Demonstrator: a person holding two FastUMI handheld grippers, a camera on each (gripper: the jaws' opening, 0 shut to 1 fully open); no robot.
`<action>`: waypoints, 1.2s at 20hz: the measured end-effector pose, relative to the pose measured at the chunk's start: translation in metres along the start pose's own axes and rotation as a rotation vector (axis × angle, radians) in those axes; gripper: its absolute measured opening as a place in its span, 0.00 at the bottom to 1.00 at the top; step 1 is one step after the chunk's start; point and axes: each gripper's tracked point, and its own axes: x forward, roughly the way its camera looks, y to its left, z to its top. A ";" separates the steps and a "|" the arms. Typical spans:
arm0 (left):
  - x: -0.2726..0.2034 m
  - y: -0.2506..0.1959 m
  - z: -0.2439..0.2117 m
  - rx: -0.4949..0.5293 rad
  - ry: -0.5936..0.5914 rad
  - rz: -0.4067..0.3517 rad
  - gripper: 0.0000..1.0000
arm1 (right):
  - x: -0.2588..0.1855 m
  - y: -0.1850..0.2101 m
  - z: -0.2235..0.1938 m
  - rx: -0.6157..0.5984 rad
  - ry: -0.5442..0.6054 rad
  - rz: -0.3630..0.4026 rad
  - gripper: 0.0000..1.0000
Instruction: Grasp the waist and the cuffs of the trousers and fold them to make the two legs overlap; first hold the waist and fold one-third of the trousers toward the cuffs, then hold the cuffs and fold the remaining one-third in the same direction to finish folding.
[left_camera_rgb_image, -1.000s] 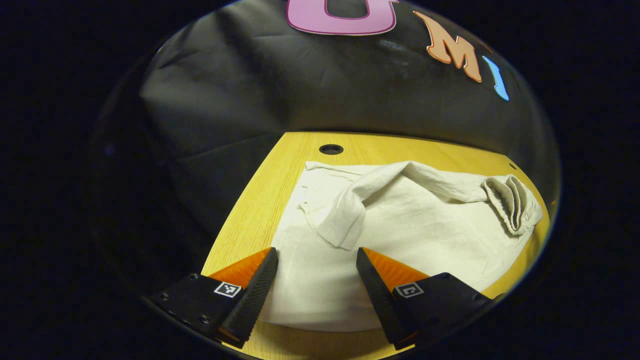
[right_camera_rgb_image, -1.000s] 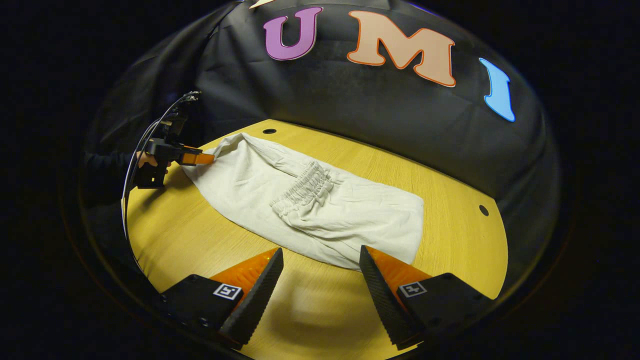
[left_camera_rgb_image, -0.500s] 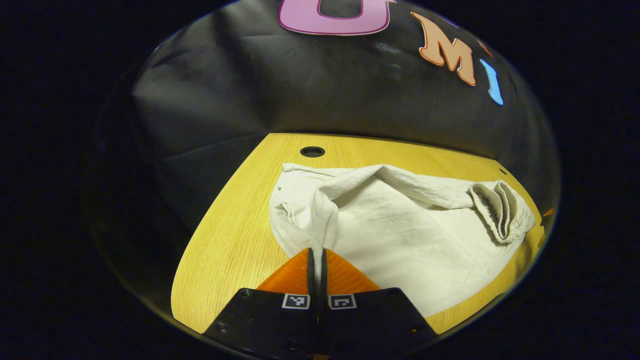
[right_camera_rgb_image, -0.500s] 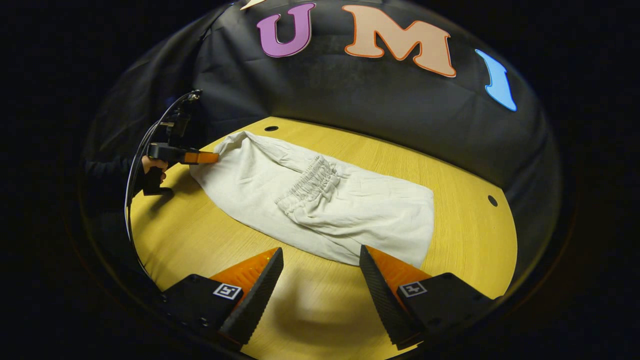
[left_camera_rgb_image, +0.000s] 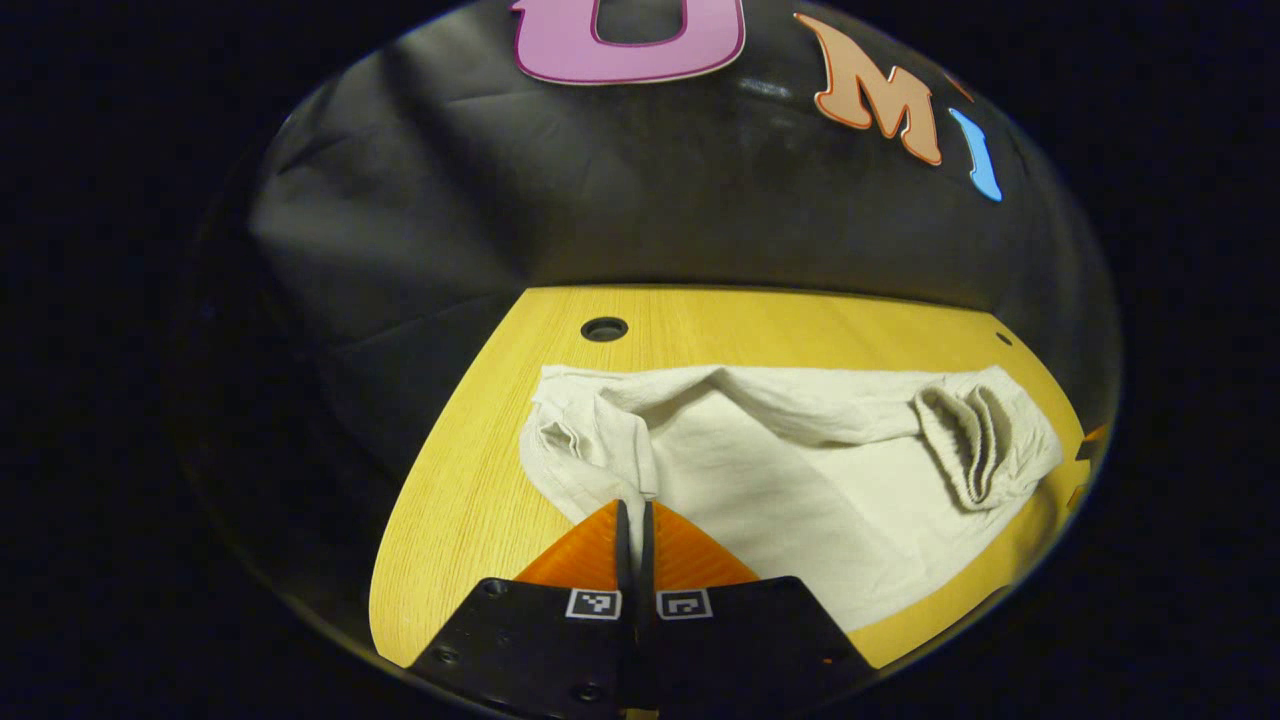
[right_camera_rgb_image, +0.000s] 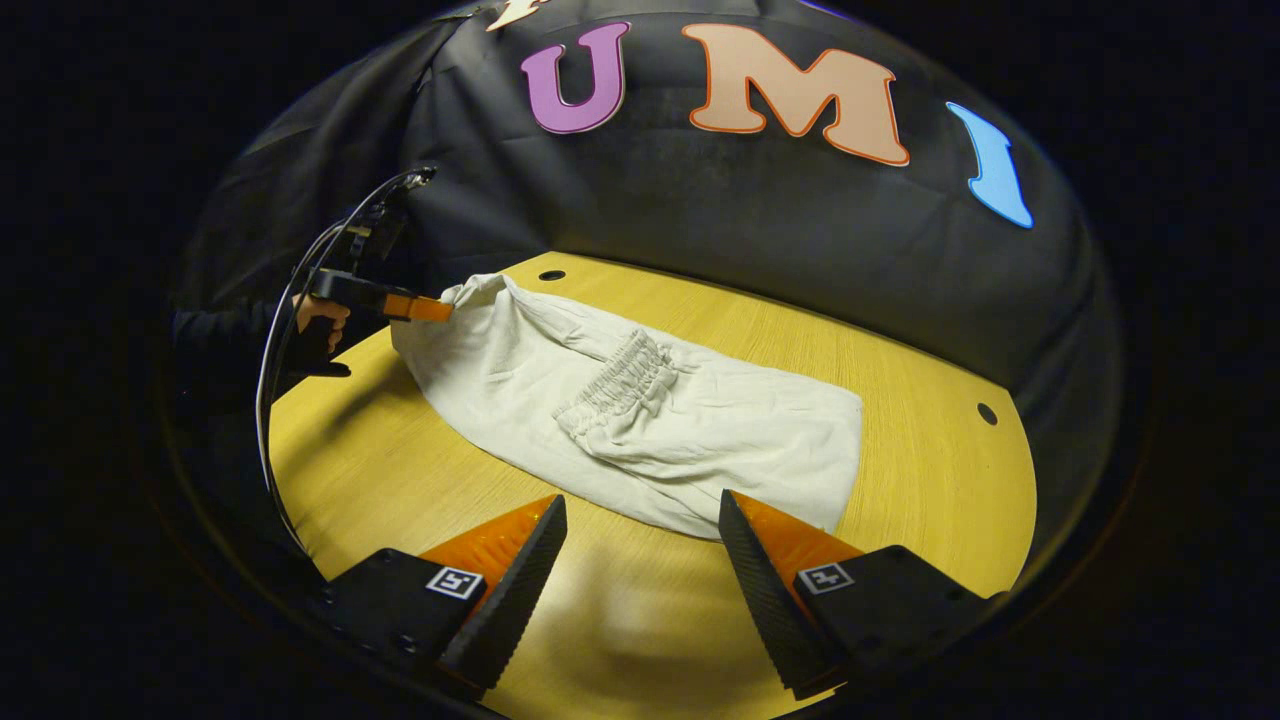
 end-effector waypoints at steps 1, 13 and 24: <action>-0.005 -0.005 0.009 -0.001 -0.013 0.001 0.00 | -0.002 -0.004 0.001 0.008 -0.007 0.006 0.98; -0.051 -0.102 0.098 -0.022 -0.159 -0.064 0.00 | -0.039 -0.060 -0.006 0.032 -0.067 0.018 0.98; -0.068 -0.225 0.143 0.051 -0.218 -0.207 0.00 | -0.077 -0.111 -0.025 0.077 -0.099 -0.038 0.98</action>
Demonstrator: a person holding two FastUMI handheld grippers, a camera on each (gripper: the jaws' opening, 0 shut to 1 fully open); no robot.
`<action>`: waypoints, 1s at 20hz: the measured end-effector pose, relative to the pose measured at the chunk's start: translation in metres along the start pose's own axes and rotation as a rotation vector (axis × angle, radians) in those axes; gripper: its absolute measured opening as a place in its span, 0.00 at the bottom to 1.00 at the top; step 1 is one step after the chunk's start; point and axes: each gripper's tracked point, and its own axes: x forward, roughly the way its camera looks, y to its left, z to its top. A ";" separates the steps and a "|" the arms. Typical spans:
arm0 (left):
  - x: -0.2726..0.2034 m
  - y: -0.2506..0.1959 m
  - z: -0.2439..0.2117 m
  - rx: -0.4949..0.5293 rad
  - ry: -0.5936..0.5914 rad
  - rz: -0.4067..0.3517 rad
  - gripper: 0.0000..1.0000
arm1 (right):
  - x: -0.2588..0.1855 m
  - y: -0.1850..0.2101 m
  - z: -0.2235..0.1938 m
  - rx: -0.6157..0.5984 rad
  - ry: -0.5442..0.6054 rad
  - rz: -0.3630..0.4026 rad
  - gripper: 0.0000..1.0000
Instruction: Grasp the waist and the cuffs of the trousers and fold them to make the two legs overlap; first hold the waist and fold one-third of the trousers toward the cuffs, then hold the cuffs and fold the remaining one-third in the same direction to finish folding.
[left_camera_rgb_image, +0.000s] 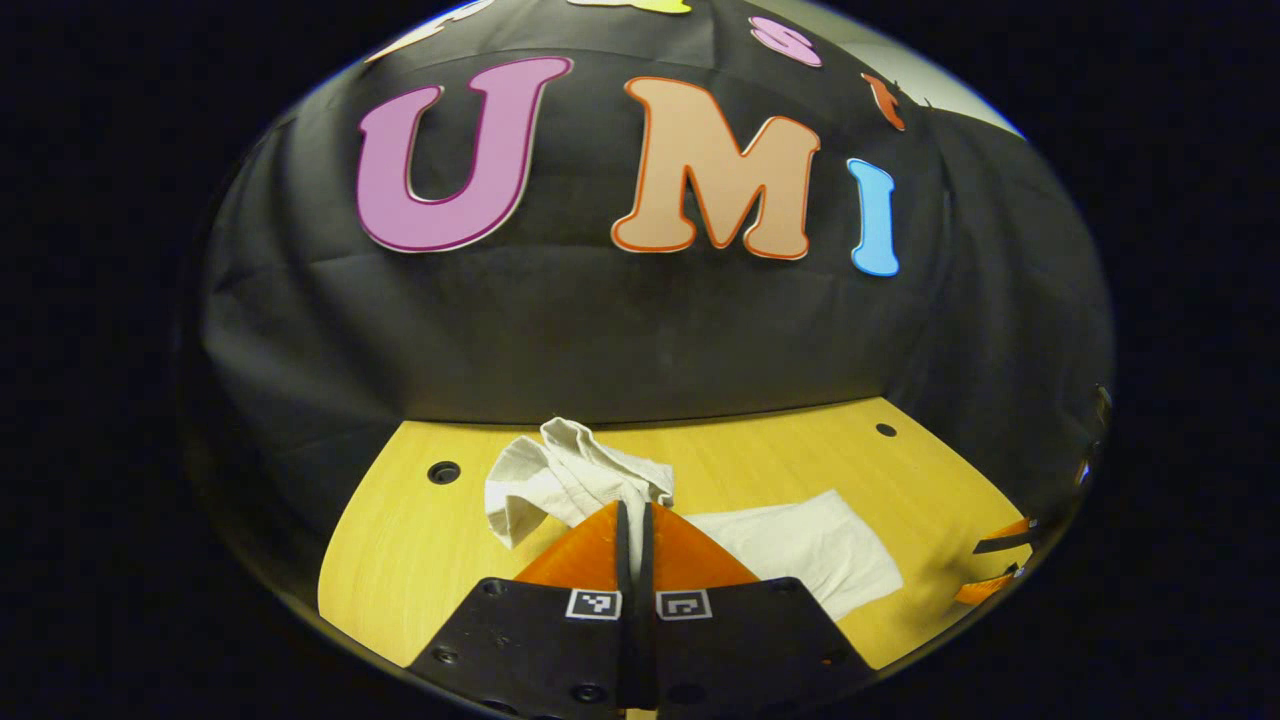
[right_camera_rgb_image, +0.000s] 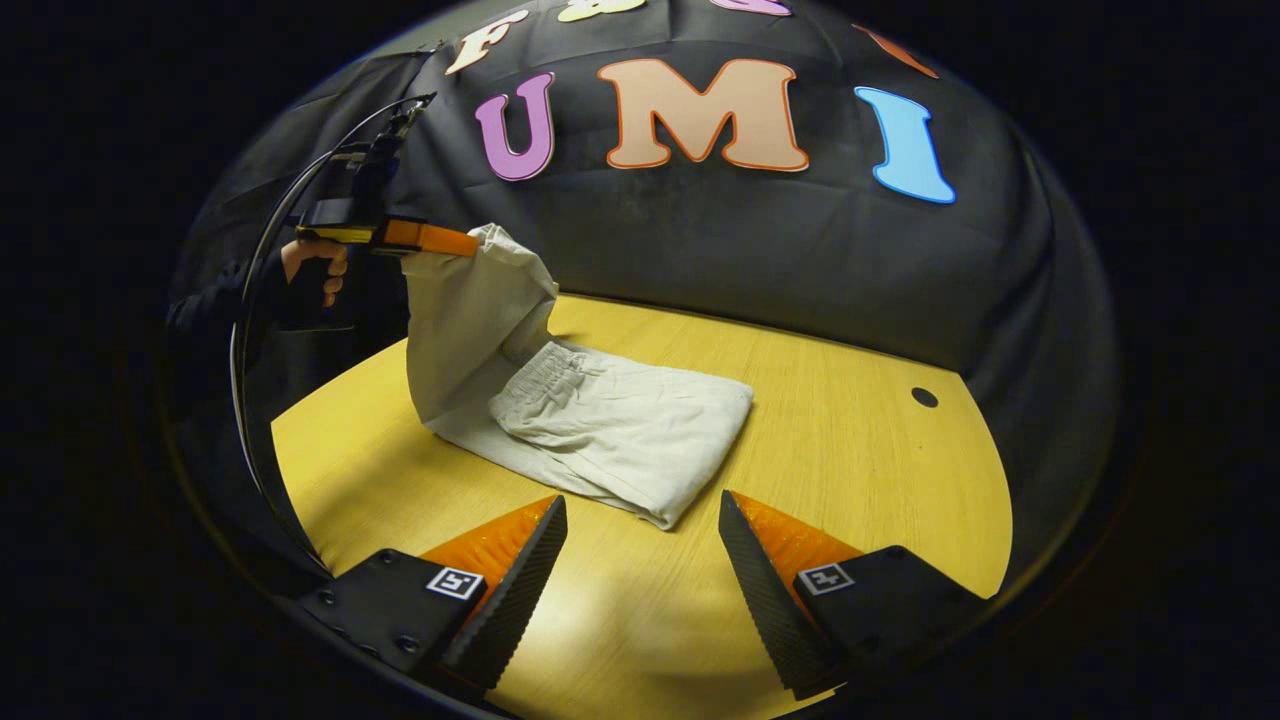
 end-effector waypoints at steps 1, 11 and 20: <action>0.004 -0.012 0.002 0.007 -0.002 -0.014 0.00 | -0.004 -0.003 -0.002 0.006 -0.003 -0.006 0.98; 0.039 -0.130 -0.003 0.084 0.026 -0.142 0.00 | -0.038 -0.054 -0.024 0.065 -0.012 -0.073 0.98; 0.060 -0.207 -0.105 0.123 0.165 -0.225 0.00 | -0.061 -0.087 -0.038 0.104 -0.024 -0.104 0.98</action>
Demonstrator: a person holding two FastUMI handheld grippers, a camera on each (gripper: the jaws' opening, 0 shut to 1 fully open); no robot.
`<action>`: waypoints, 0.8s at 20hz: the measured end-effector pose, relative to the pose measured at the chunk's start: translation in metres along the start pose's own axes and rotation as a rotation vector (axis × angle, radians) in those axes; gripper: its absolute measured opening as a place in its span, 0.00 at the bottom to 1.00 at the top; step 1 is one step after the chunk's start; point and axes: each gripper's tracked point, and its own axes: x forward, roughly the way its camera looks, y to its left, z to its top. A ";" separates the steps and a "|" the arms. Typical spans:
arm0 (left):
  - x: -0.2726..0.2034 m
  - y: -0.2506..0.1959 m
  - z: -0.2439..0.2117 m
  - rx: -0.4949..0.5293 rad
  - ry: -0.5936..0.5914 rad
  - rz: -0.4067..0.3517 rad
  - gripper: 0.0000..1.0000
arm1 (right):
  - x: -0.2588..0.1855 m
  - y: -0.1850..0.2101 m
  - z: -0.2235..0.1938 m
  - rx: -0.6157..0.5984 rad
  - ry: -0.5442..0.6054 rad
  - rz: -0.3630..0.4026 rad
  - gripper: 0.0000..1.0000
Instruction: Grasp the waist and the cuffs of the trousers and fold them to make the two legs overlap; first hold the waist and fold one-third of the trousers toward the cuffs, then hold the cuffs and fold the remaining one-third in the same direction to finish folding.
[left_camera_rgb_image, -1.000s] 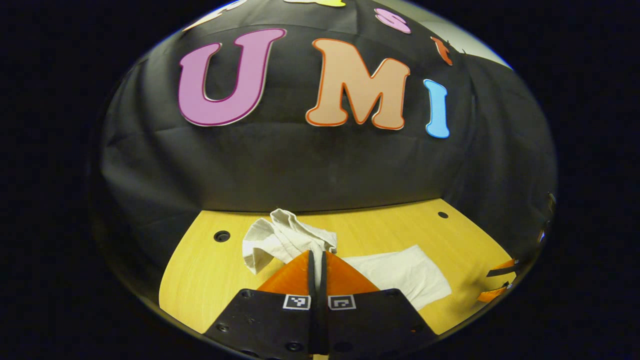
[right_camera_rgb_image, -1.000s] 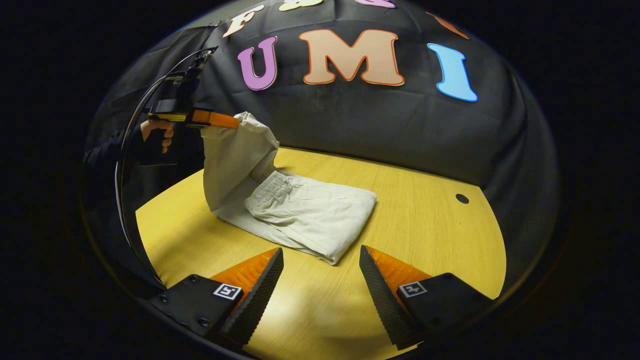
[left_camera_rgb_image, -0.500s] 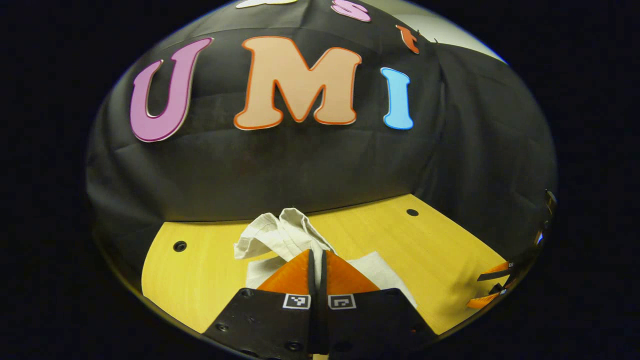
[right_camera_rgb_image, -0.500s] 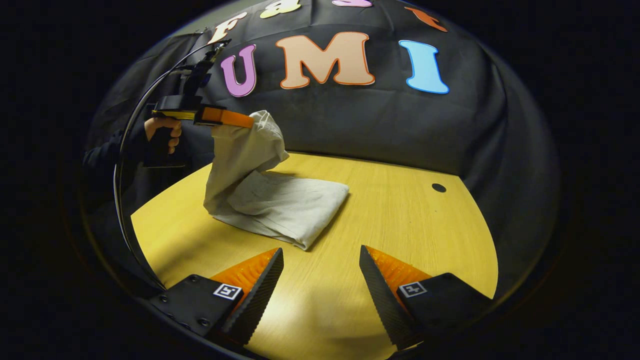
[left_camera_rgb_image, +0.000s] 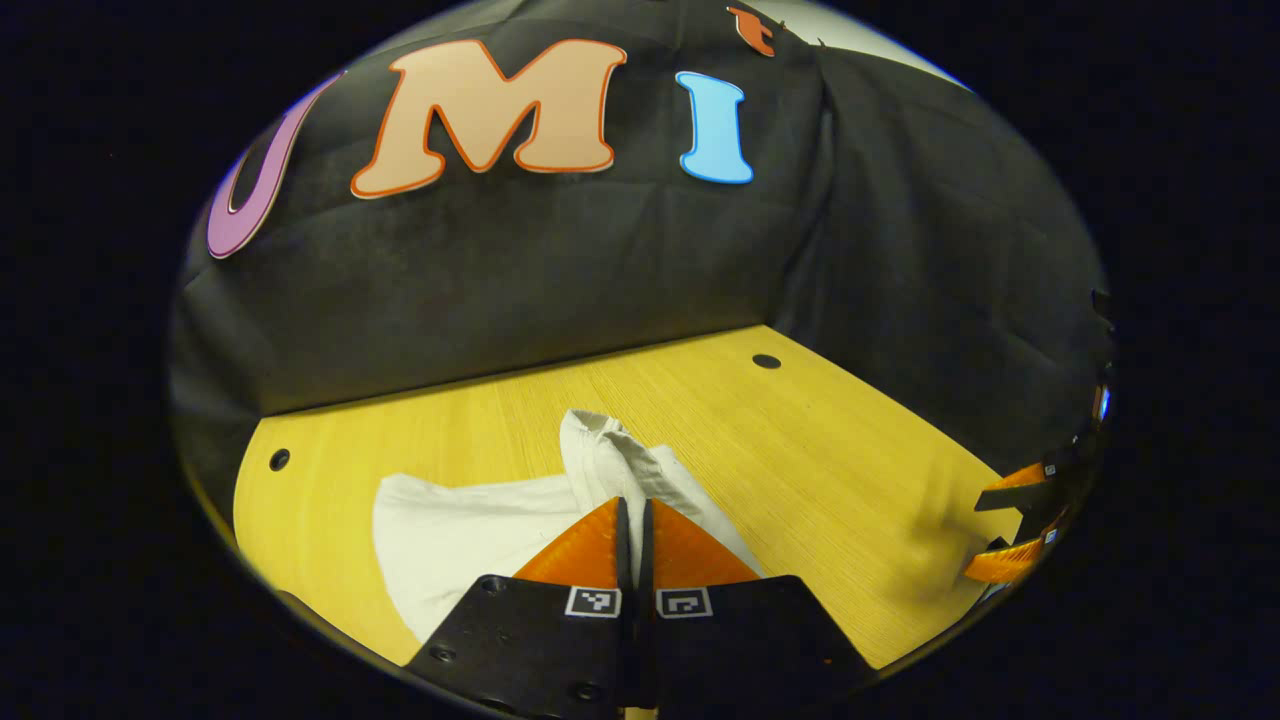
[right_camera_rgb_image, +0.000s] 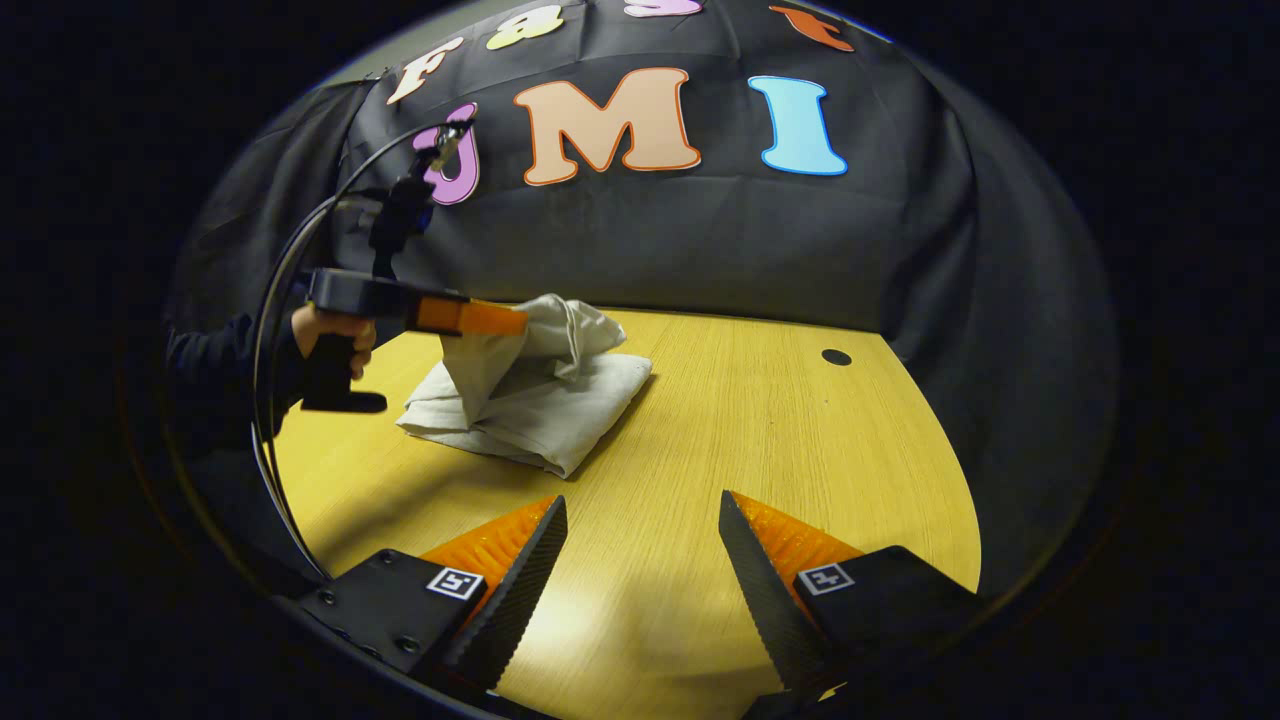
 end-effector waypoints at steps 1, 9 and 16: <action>0.003 -0.006 -0.010 -0.004 0.017 0.001 0.00 | -0.002 -0.002 -0.001 -0.003 -0.002 0.001 0.98; -0.015 -0.027 -0.027 -0.033 -0.018 0.019 0.61 | -0.007 -0.001 0.021 -0.025 -0.074 0.004 0.98; -0.138 0.046 0.057 -0.007 -0.301 0.324 0.93 | -0.011 0.029 0.128 0.015 -0.338 -0.092 0.97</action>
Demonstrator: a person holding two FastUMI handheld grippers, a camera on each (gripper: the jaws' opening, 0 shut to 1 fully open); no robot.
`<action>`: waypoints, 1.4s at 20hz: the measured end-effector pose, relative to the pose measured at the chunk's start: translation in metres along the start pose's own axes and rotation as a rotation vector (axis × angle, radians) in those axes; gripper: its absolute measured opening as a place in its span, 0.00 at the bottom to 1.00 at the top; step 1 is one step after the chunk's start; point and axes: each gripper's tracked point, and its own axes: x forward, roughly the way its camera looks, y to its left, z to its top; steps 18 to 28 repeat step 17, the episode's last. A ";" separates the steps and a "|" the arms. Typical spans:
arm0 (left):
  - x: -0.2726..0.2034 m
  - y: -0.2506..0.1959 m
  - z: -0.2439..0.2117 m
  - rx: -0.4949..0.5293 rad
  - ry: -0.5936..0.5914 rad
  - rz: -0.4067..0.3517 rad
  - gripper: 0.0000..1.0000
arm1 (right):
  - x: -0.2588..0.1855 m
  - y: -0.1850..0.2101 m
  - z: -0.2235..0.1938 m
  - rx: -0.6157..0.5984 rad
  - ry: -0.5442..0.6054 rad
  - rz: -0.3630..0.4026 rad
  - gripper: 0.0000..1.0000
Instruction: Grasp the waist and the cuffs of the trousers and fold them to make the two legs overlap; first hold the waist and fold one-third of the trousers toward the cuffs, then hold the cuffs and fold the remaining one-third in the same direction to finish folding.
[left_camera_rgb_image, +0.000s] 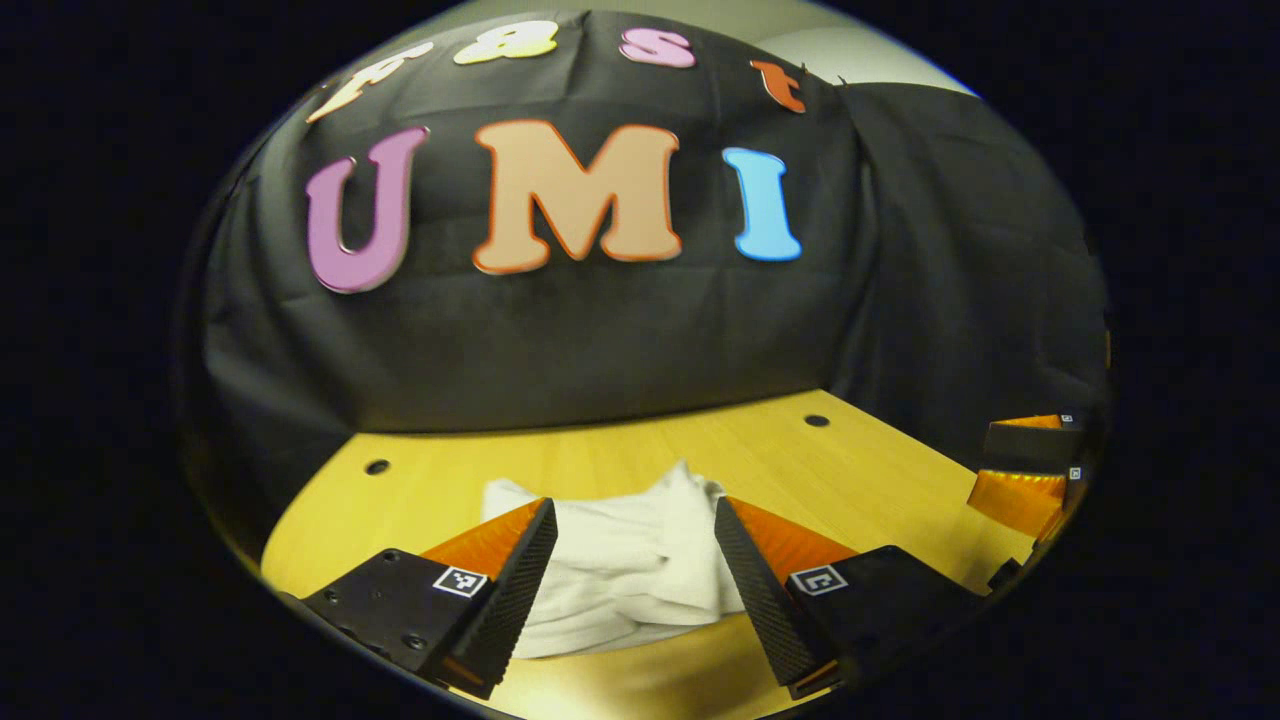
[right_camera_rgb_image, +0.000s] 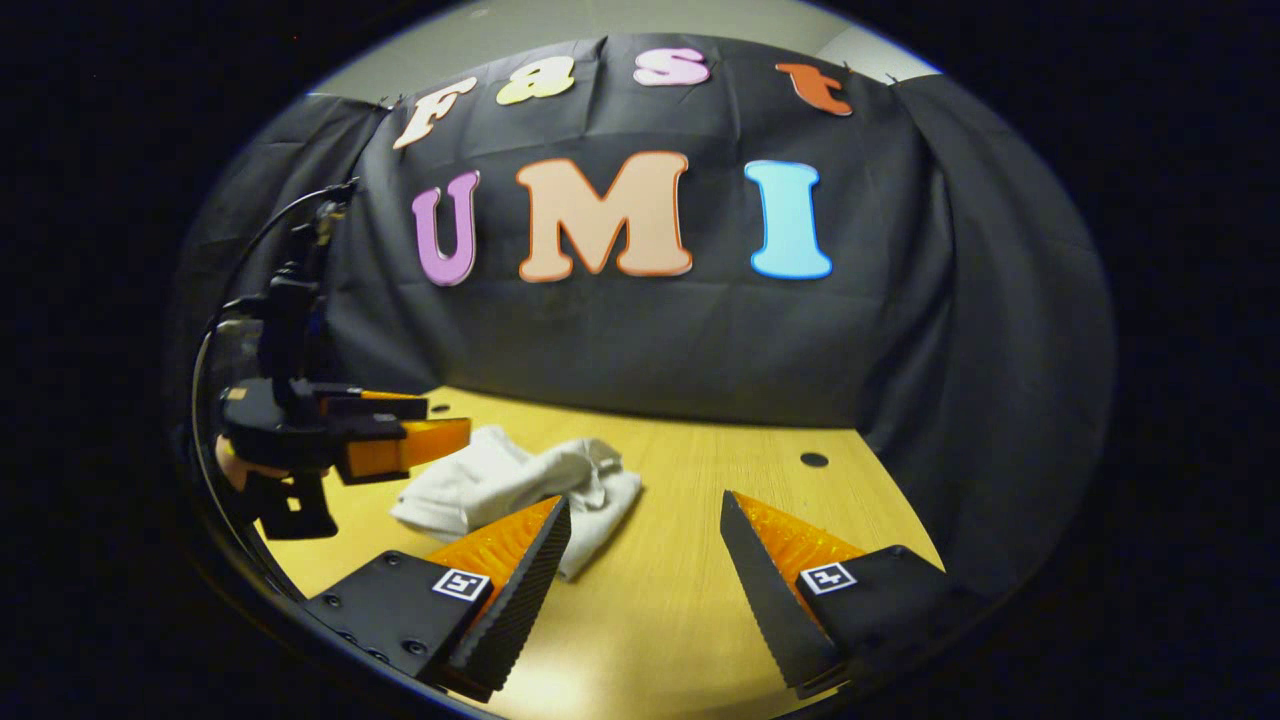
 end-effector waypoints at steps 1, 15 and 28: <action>-0.010 0.019 0.010 -0.006 -0.023 0.025 0.93 | 0.002 0.007 0.015 0.025 -0.031 -0.001 0.96; -0.089 0.178 0.105 0.030 -0.286 0.275 0.93 | 0.011 0.048 0.138 0.067 -0.303 -0.095 0.94; -0.087 0.175 0.100 0.013 -0.275 0.262 0.93 | 0.009 0.047 0.139 0.053 -0.306 -0.112 0.96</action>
